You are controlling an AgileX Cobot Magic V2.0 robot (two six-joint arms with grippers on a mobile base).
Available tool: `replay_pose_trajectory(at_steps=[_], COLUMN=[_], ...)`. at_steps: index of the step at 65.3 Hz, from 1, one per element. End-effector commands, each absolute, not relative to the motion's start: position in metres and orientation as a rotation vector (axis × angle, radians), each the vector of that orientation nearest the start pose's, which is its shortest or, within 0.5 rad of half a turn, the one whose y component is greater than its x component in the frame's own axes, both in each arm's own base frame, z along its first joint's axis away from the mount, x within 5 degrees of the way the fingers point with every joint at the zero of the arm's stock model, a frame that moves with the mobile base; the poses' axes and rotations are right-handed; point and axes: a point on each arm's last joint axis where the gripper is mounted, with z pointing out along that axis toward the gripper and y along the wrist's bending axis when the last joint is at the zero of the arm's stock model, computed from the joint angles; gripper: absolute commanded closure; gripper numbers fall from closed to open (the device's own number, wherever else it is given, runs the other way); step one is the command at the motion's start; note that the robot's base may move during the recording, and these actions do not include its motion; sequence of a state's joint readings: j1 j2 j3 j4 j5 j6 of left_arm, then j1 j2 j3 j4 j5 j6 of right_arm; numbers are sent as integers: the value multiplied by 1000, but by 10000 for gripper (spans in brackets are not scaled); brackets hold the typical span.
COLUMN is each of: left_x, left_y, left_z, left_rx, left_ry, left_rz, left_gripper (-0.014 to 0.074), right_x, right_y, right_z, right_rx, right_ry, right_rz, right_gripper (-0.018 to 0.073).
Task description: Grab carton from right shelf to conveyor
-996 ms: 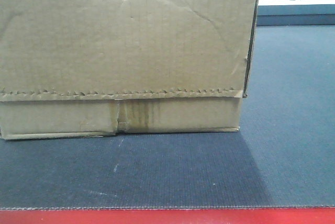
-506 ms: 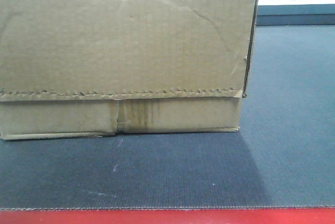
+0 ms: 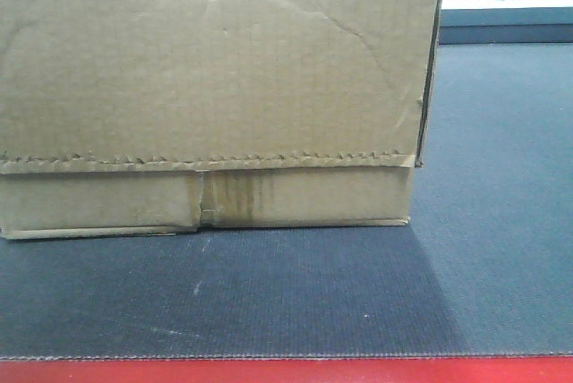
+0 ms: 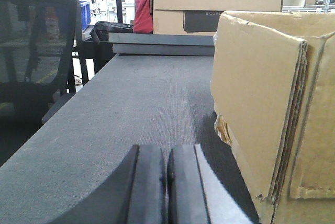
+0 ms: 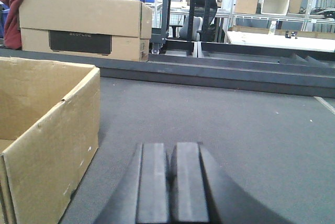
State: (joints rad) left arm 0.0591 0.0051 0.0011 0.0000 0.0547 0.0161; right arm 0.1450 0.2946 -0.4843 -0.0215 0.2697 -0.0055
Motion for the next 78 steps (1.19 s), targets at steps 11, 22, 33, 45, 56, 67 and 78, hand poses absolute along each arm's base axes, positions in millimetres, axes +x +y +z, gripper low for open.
replay_pose_trajectory(at_steps=[11, 22, 33, 45, 56, 67, 78], left_x=[56, 56, 56, 56, 56, 56, 56], left_y=[4, 4, 4, 4, 4, 4, 4], left_z=[210, 210, 210, 210, 210, 210, 210], left_rx=[-33, -33, -33, -33, -33, -33, -29], left_ry=[1519, 1519, 1519, 1519, 1519, 1519, 1520], left_rz=[66, 66, 66, 66, 66, 66, 70], left_gripper=[582, 582, 582, 582, 582, 582, 582], right_x=[66, 66, 66, 66, 61, 57, 56], right_y=[9, 9, 9, 5, 0, 0, -1], right_z=[334, 335, 336, 326, 291, 242, 212], right_rx=[-135, -134, -133, -91, -25, -21, -16], right_ry=[1531, 1523, 1490, 1513, 1517, 1530, 1499], right_rz=[71, 71, 73, 19, -35, -38, -43], right_gripper=[628, 628, 628, 628, 628, 628, 628])
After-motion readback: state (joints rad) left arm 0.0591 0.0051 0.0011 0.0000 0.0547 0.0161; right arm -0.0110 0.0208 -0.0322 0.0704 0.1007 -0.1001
